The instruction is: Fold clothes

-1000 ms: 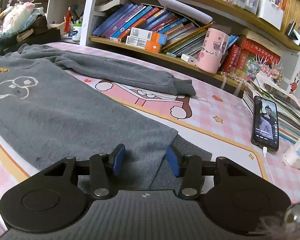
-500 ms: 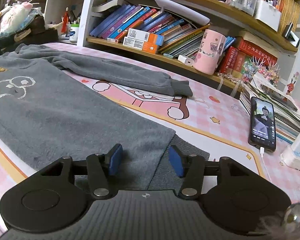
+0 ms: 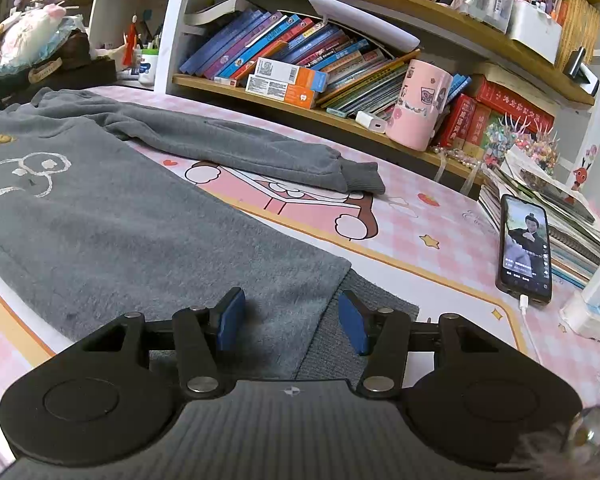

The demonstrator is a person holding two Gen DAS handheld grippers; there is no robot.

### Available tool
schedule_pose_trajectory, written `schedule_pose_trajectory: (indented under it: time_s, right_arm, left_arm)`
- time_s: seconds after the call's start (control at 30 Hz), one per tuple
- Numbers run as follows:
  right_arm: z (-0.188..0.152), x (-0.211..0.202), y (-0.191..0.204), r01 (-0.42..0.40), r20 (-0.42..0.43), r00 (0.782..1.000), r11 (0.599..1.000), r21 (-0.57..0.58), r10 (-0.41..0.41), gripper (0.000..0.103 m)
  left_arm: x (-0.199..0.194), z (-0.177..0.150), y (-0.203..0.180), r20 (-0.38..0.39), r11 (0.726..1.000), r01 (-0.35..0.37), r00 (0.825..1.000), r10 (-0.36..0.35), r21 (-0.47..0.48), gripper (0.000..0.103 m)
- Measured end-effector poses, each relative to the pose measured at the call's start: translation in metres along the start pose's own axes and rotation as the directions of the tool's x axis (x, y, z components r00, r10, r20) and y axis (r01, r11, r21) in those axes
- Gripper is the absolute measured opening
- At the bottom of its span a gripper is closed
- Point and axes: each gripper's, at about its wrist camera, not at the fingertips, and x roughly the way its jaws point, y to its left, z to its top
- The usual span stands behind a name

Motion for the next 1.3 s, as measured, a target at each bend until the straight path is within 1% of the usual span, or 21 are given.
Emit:
schedule_pose_trajectory:
  time_s: [0.17,0.37,0.43,0.47,0.53,0.6,0.67,0.7,0.8,0.9,1.0,1.07,1.13,1.2,1.3]
  right_arm:
    - [0.0,0.0,-0.001,-0.008,0.005,1.0,1.0,0.004,0.008,0.05]
    - [-0.001,0.0,-0.001,-0.017,0.008,1.0,1.0,0.009,0.017,0.051]
    - [-0.001,0.0,-0.002,-0.02,0.009,1.0,1.0,0.011,0.019,0.051]
    - [-0.001,0.0,-0.002,-0.021,0.009,1.0,1.0,0.012,0.021,0.051]
    - [-0.001,0.0,-0.003,-0.023,0.009,1.0,1.0,0.014,0.023,0.051]
    - [-0.001,0.0,-0.002,-0.023,0.009,1.0,1.0,0.014,0.022,0.051]
    - [-0.001,0.0,-0.002,-0.021,0.009,1.0,1.0,0.013,0.021,0.051]
    - [-0.001,0.0,-0.002,-0.02,0.009,1.0,1.0,0.012,0.02,0.051]
    - [0.0,0.0,-0.002,-0.02,0.009,1.0,1.0,0.012,0.02,0.051]
    - [0.0,0.0,-0.002,-0.019,0.009,1.0,1.0,0.011,0.018,0.051]
    - [0.0,0.0,-0.001,-0.019,0.01,1.0,1.0,0.011,0.019,0.051]
    - [-0.001,0.0,-0.002,-0.02,0.011,1.0,1.0,0.011,0.02,0.051]
    - [-0.001,0.0,-0.002,-0.021,0.012,1.0,1.0,0.012,0.021,0.051]
    - [-0.001,0.0,-0.002,-0.022,0.014,1.0,1.0,0.013,0.022,0.051]
    - [-0.001,0.0,-0.002,-0.02,0.014,1.0,1.0,0.014,0.019,0.052]
  left_arm:
    - [0.001,0.001,0.002,0.016,0.999,-0.035,0.999,0.035,-0.002,0.037]
    - [0.0,0.001,0.002,0.019,0.999,-0.042,0.999,0.042,0.008,0.038]
    - [-0.001,0.0,0.003,0.02,0.999,-0.039,0.999,0.039,0.013,0.04]
    - [-0.002,-0.001,0.003,0.021,0.999,-0.039,0.999,0.039,0.023,0.042]
    - [-0.003,-0.002,0.002,0.025,0.998,-0.039,0.999,0.038,0.043,0.05]
    - [-0.01,-0.005,0.0,0.049,0.993,-0.065,0.997,0.06,0.094,0.068]
    - [-0.017,-0.008,-0.003,0.077,0.986,-0.087,0.994,0.077,0.143,0.074]
    - [-0.022,-0.009,-0.004,0.09,0.983,-0.087,0.993,0.073,0.163,0.077]
    - [-0.037,-0.011,-0.009,0.125,0.978,-0.069,0.991,0.045,0.194,0.082]
    - [-0.051,-0.013,-0.016,0.154,0.977,-0.045,0.988,0.013,0.209,0.091]
    - [-0.063,-0.019,-0.024,0.17,0.976,-0.023,0.985,-0.014,0.215,0.096]
    - [-0.07,-0.028,-0.03,0.173,0.974,0.001,0.984,-0.042,0.228,0.098]
    - [-0.075,-0.034,-0.039,0.167,0.962,0.032,0.983,-0.08,0.272,0.098]
    - [-0.079,-0.038,-0.048,0.165,0.947,0.047,0.981,-0.105,0.319,0.098]
    - [-0.082,-0.039,-0.059,0.176,0.936,0.065,0.975,-0.133,0.347,0.099]
